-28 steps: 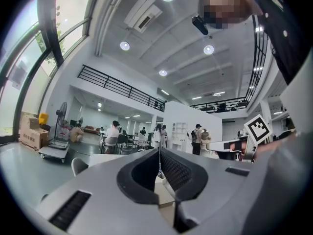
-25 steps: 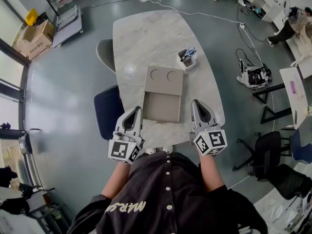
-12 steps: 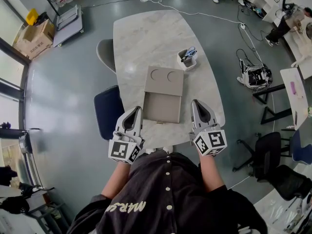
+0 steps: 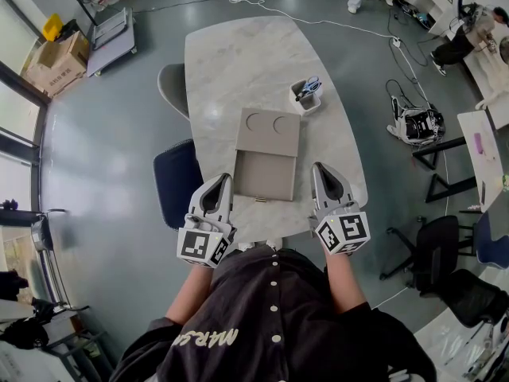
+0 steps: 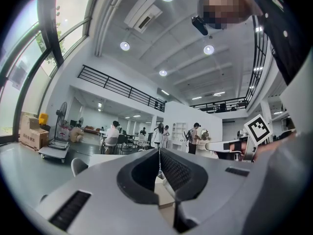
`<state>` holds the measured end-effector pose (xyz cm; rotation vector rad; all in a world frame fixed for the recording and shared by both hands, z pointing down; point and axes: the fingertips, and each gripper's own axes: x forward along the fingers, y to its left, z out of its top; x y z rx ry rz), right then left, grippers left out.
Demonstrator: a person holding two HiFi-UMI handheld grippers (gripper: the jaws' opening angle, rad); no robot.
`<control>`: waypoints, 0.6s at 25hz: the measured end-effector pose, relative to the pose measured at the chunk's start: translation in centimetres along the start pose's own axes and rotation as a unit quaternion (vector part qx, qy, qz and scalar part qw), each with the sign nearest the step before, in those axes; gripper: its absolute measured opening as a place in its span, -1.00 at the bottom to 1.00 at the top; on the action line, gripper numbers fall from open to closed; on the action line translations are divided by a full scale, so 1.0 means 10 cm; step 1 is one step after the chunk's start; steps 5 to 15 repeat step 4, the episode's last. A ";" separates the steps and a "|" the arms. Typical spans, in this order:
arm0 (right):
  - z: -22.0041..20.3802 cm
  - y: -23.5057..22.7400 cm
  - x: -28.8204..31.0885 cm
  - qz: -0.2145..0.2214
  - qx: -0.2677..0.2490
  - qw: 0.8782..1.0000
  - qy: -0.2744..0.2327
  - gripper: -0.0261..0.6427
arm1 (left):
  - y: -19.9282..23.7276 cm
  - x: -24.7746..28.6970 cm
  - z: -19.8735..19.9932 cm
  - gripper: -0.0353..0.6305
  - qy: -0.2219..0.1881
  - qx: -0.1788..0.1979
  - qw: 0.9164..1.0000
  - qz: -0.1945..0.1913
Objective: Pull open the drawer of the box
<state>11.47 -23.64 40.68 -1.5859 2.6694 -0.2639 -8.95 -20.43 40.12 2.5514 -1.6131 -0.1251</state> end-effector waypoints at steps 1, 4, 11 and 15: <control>0.01 0.01 0.00 0.000 -0.001 1.000 0.000 -0.93 | 0.00 0.00 0.00 -0.84 0.000 0.000 1.000 0.000; 0.01 0.02 0.01 0.002 -0.006 1.000 0.000 -0.93 | 0.00 0.00 0.01 -0.84 0.000 0.000 1.000 -0.001; 0.01 0.02 0.01 0.002 -0.006 1.000 0.000 -0.93 | 0.00 0.00 0.01 -0.84 0.000 0.000 1.000 -0.001; 0.01 0.02 0.01 0.002 -0.006 1.000 0.000 -0.93 | 0.00 0.00 0.01 -0.84 0.000 0.000 1.000 -0.001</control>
